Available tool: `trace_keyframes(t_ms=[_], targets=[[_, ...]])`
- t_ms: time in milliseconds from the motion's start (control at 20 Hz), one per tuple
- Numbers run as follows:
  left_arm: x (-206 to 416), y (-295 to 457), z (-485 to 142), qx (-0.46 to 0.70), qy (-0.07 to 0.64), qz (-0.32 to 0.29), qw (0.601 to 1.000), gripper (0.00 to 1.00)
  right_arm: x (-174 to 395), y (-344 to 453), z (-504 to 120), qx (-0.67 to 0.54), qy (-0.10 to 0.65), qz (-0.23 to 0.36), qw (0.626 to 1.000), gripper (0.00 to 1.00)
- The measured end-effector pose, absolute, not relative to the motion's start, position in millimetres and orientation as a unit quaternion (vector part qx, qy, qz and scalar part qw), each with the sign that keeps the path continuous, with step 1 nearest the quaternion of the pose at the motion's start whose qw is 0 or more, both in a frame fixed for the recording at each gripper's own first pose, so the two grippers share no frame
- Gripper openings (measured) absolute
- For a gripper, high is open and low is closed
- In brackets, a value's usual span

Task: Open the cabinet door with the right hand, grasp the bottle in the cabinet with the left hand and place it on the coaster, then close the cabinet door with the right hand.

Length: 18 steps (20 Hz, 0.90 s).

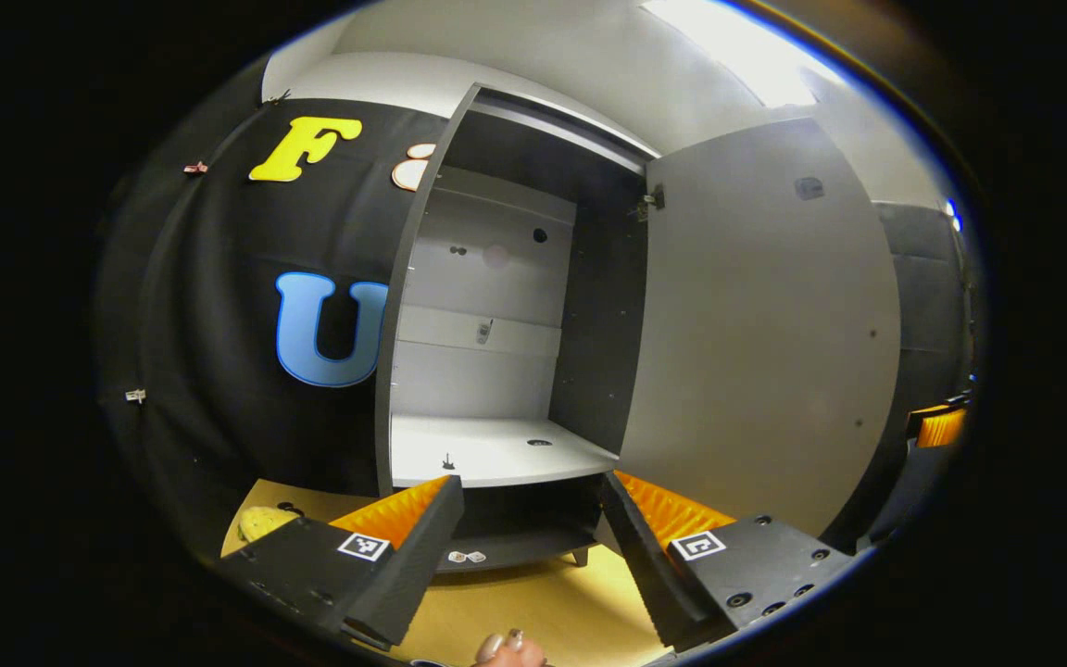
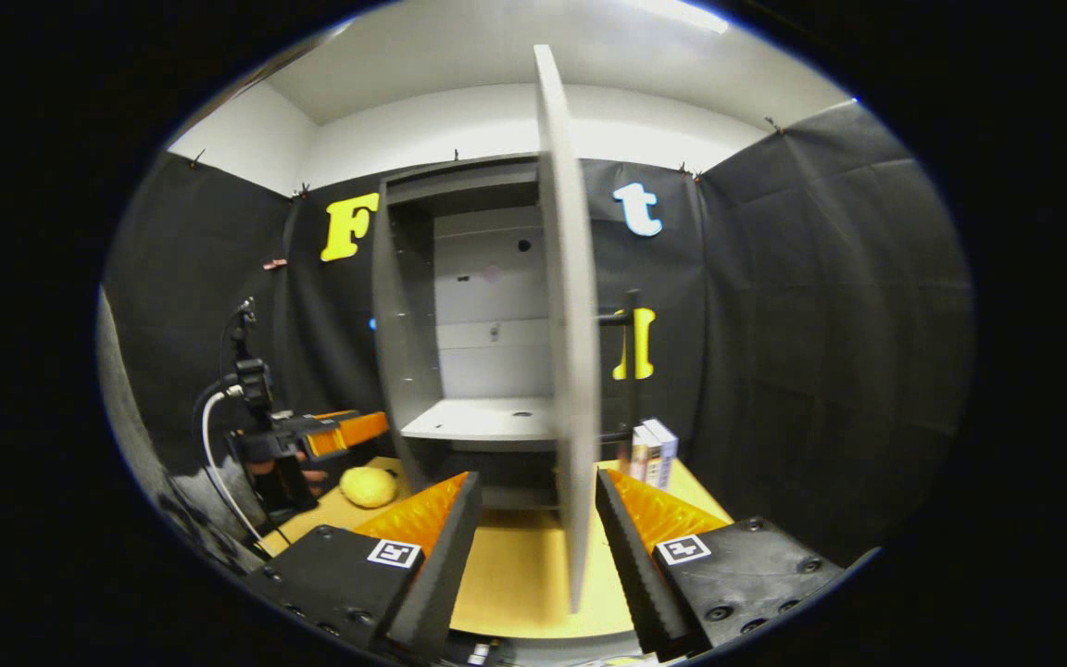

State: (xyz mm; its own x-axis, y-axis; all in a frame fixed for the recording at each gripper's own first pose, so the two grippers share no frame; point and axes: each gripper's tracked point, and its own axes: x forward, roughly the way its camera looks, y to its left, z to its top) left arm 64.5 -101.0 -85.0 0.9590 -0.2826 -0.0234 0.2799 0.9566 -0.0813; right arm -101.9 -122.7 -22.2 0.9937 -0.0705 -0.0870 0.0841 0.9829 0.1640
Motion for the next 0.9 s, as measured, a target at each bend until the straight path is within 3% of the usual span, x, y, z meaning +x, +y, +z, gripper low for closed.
trace_keyframes(t_ms=[50,150,250,300,350,400,550,600,650,700,750,850,900], targets=[[66.7,-102.8,-81.4,-0.035,0.014,-0.132,0.991,0.92,-103.6,-137.9,-14.6,0.09,0.027,-0.042,0.995,0.77],[70.1,-109.2,-75.5,-0.025,0.007,-0.112,0.993,0.95,-102.3,-166.5,-4.3,0.111,0.006,-0.04,0.993,0.71],[67.4,-115.7,-73.2,-0.021,0.003,-0.097,0.995,0.95,-79.0,-187.0,-10.1,0.119,0.0,-0.027,0.993,0.86],[64.2,-119.8,-73.0,-0.02,0.004,-0.09,0.996,0.95,-62.4,-183.9,-13.8,0.128,0.001,-0.007,0.992,0.81],[60.1,-121.8,-72.2,-0.016,0.004,-0.081,0.997,0.95,-53.7,-179.2,-13.6,0.142,0.002,0.022,0.99,0.9],[58.7,-122.4,-70.9,-0.009,0.003,-0.069,0.998,0.95,-46.4,-170.7,-12.0,0.154,0.003,0.05,0.987,0.72],[45.8,-122.6,-71.7,-0.017,0.002,-0.039,0.999,0.95,-21.7,-154.8,-17.2,0.156,0.009,0.106,0.982,0.81],[40.3,-123.2,-74.0,-0.025,0.004,-0.032,0.999,0.92,-20.4,-151.9,-19.1,0.154,0.013,0.123,0.98,0.9],[35.4,-121.9,-75.8,-0.03,0.007,-0.024,0.999,0.95,-17.8,-146.1,-22.1,0.153,0.02,0.14,0.978,0.9],[29.0,-120.3,-79.5,-0.031,0.01,-0.016,0.999,0.95,-13.3,-144.4,-22.7,0.15,0.02,0.152,0.977,0.72],[23.1,-117.0,-82.2,-0.03,0.013,-0.008,0.999,0.95,-12.0,-138.7,-23.9,0.15,0.022,0.168,0.974,0.8],[14.7,-111.1,-86.9,-0.03,0.018,0.002,0.999,0.92,-8.9,-128.2,-22.7,0.141,0.024,0.189,0.971,0.76],[11.1,-106.6,-89.0,-0.032,0.02,0.006,0.999,0.95,-2.1,-117.5,-24.1,0.131,0.025,0.195,0.972,0.81]])
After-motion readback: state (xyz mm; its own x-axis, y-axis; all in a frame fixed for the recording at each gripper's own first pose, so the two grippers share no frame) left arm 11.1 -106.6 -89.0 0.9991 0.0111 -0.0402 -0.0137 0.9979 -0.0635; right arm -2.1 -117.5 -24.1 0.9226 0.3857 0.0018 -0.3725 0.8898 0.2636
